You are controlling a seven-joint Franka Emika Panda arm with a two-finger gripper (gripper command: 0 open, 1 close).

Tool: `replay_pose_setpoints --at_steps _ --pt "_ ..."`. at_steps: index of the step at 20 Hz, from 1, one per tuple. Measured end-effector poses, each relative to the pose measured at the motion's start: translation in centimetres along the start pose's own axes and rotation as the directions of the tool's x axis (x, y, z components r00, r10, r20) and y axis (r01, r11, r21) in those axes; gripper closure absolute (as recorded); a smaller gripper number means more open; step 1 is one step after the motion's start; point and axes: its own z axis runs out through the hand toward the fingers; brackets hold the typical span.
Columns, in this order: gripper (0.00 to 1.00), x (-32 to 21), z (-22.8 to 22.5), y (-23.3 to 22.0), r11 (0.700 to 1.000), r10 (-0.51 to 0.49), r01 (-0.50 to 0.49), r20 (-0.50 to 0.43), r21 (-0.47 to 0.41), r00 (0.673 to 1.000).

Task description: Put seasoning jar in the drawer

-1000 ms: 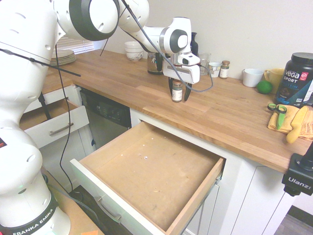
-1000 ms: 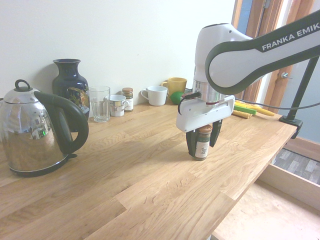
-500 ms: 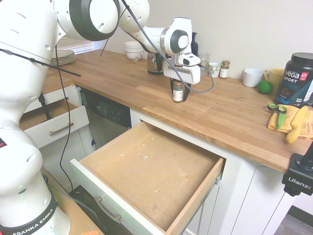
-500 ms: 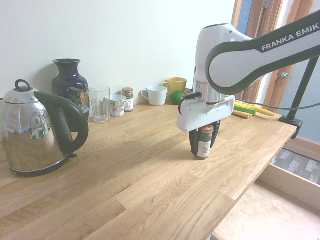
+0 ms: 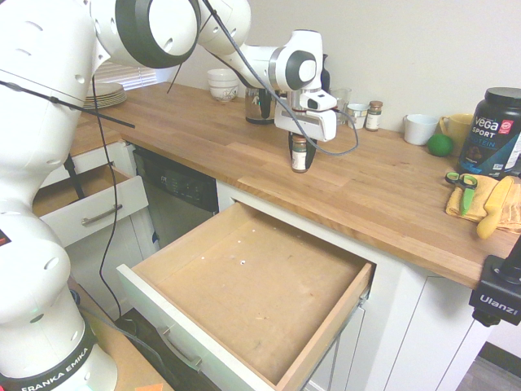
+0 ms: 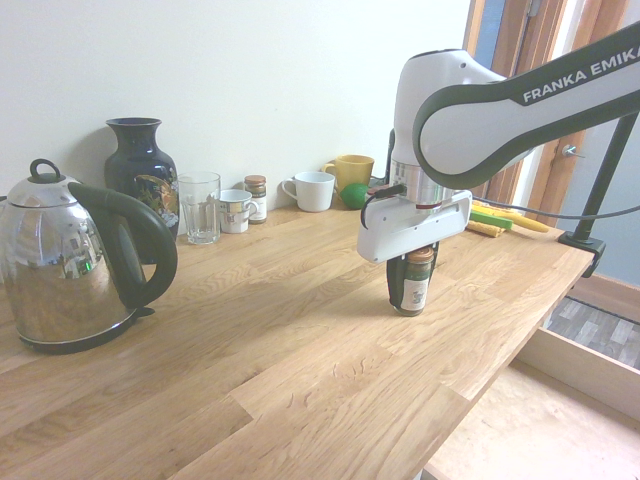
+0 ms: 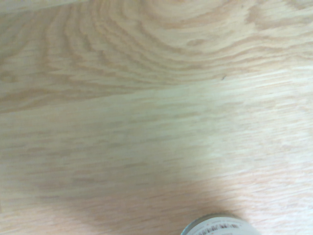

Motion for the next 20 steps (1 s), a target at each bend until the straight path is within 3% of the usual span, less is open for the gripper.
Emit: replay_pose_setpoints --at_steps 10,20 --pt "1.00 -0.4 -2.6 1.3 0.999 0.002 -0.001 -0.012 0.033 1.000" --pt "1.00 -3.8 -4.4 10.8 0.993 -0.092 0.093 -0.021 0.067 0.996"
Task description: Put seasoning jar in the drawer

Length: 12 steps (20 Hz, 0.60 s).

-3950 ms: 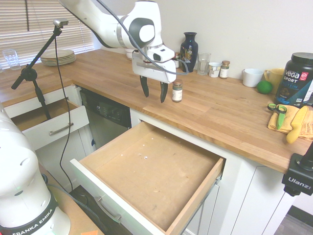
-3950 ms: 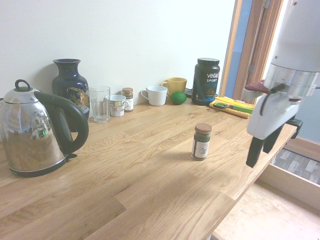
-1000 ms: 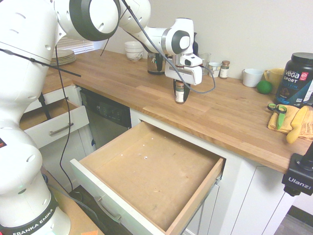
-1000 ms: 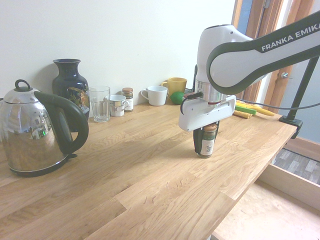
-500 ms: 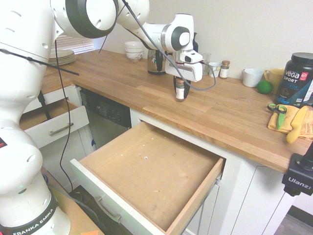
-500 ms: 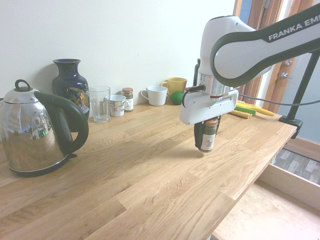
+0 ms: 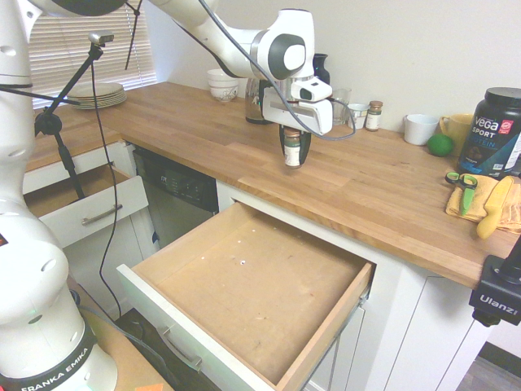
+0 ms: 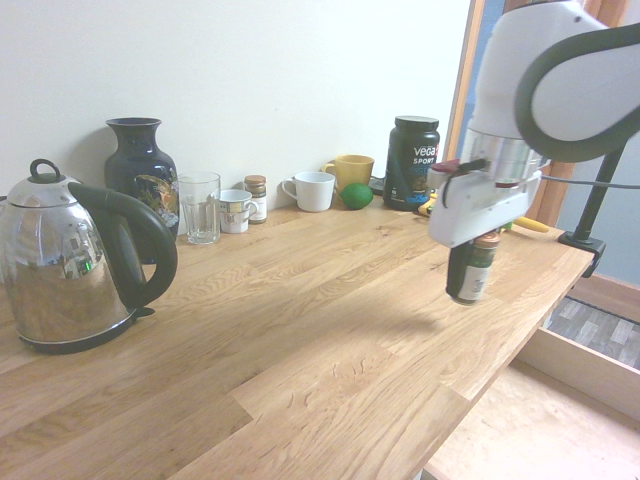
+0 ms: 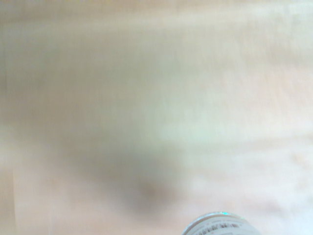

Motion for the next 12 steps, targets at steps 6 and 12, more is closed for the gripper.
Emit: replay_pose_setpoints --at_steps 6,12 --pt "1.00 -4.0 0.7 7.7 1.000 -0.006 0.006 0.017 0.002 1.000" --pt "1.00 -9.0 4.8 16.2 1.000 0.001 -0.001 0.037 -0.006 0.999"
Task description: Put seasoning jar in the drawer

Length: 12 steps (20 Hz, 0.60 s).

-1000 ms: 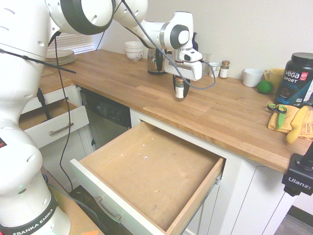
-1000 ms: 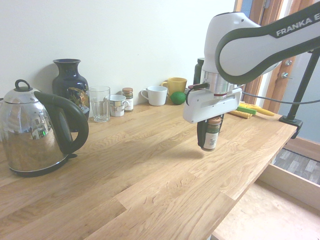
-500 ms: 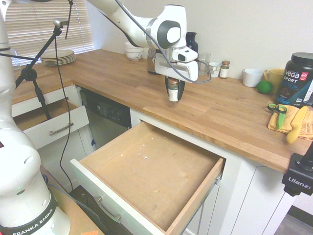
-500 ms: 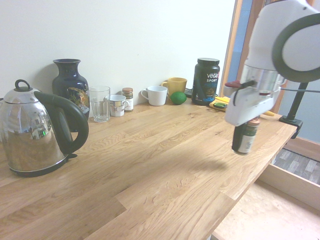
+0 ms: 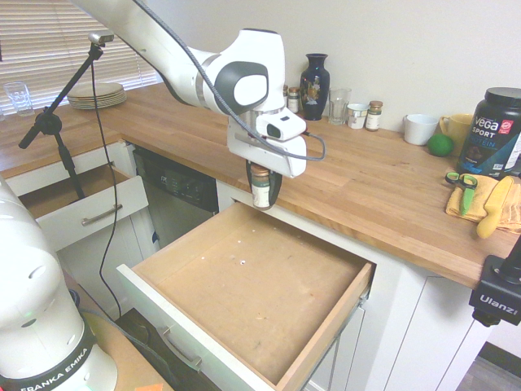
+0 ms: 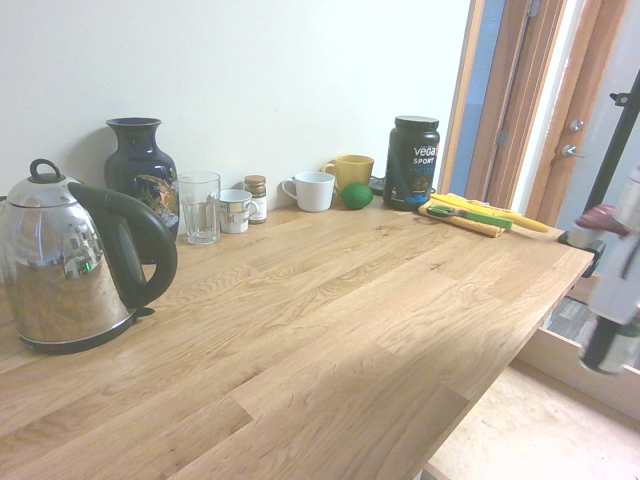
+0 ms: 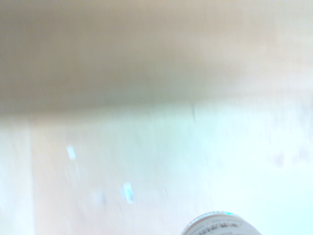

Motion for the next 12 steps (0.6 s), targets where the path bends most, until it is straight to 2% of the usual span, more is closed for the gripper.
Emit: replay_pose_setpoints --at_steps 4,8,12 --pt "1.00 -2.5 2.9 3.1 1.000 -0.005 0.005 -0.010 0.003 1.000" --pt "1.00 -2.1 4.1 2.9 1.000 -0.013 0.013 -0.032 0.011 0.999" --pt "1.00 -2.1 7.3 2.6 1.000 -0.030 0.030 -0.032 -0.004 0.999"
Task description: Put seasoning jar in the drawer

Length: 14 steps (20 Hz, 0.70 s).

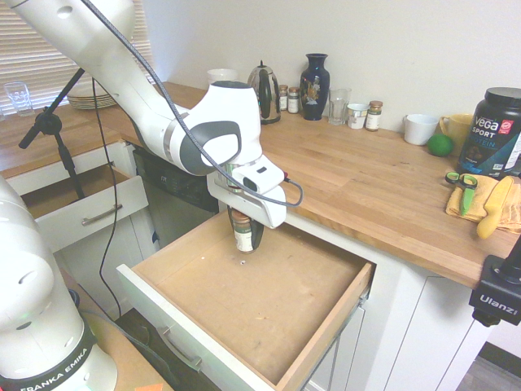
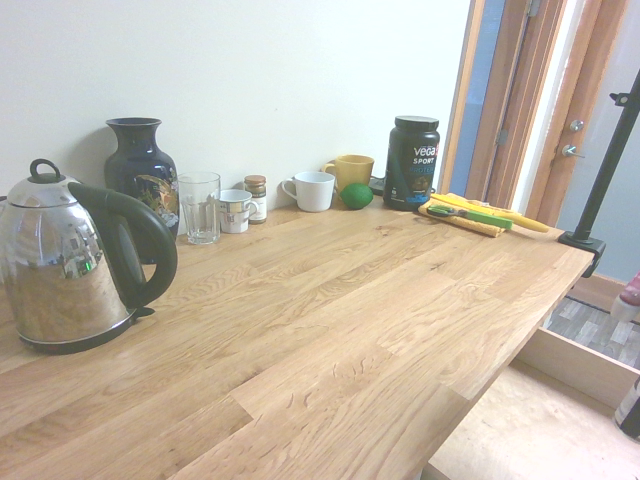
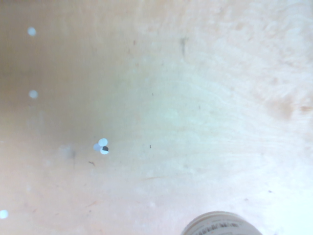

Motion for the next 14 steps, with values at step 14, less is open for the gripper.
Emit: replay_pose_setpoints --at_steps 14 --pt "1.00 -1.0 11.4 0.5 0.999 0.040 -0.040 -0.003 -0.035 0.999"
